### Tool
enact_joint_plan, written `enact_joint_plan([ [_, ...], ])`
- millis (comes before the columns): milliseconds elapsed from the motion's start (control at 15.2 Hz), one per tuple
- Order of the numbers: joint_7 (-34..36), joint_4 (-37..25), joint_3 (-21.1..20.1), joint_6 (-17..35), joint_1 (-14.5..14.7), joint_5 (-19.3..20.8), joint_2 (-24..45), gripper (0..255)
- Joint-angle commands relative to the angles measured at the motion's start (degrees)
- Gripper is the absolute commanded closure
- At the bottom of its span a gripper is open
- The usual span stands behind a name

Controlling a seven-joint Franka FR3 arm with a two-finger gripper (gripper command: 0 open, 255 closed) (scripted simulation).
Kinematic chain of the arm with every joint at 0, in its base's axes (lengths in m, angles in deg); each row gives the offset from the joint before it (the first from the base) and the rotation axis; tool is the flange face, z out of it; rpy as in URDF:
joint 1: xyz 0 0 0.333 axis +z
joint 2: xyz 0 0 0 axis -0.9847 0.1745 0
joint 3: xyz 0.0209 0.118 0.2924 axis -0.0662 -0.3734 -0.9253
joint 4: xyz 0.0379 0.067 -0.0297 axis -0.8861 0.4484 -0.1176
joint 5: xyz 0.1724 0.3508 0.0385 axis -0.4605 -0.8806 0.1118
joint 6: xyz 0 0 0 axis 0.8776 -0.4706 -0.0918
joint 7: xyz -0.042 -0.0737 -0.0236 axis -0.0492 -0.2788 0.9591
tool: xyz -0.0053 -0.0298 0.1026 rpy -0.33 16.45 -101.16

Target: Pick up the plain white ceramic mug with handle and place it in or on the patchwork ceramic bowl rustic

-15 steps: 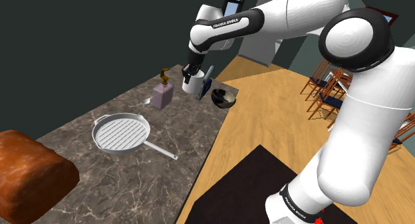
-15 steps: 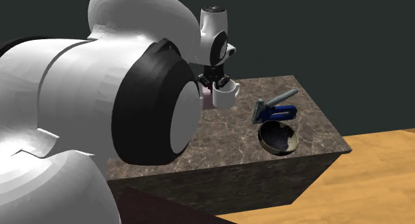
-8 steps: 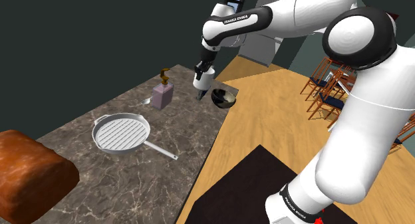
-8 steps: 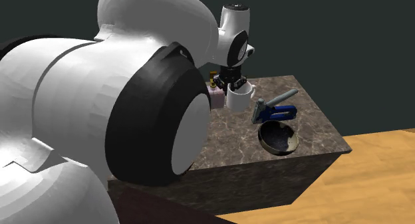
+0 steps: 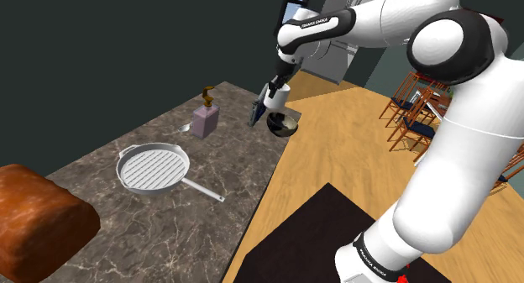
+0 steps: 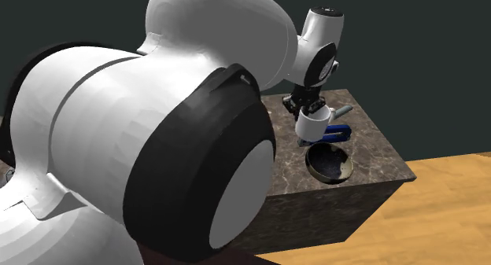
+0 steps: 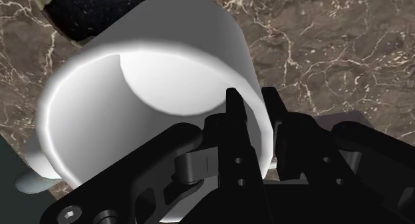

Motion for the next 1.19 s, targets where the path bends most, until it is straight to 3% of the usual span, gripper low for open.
enact_joint_plan([
  [0,-2.6,-1.4,0.7,-0.6,-1.6,-0.6,0.9,255],
  [396,-11.2,-6.7,3.0,-3.6,-7.4,-2.8,3.9,255],
  [1122,-12.3,-2.5,2.5,3.6,-7.6,-4.0,7.1,255],
])
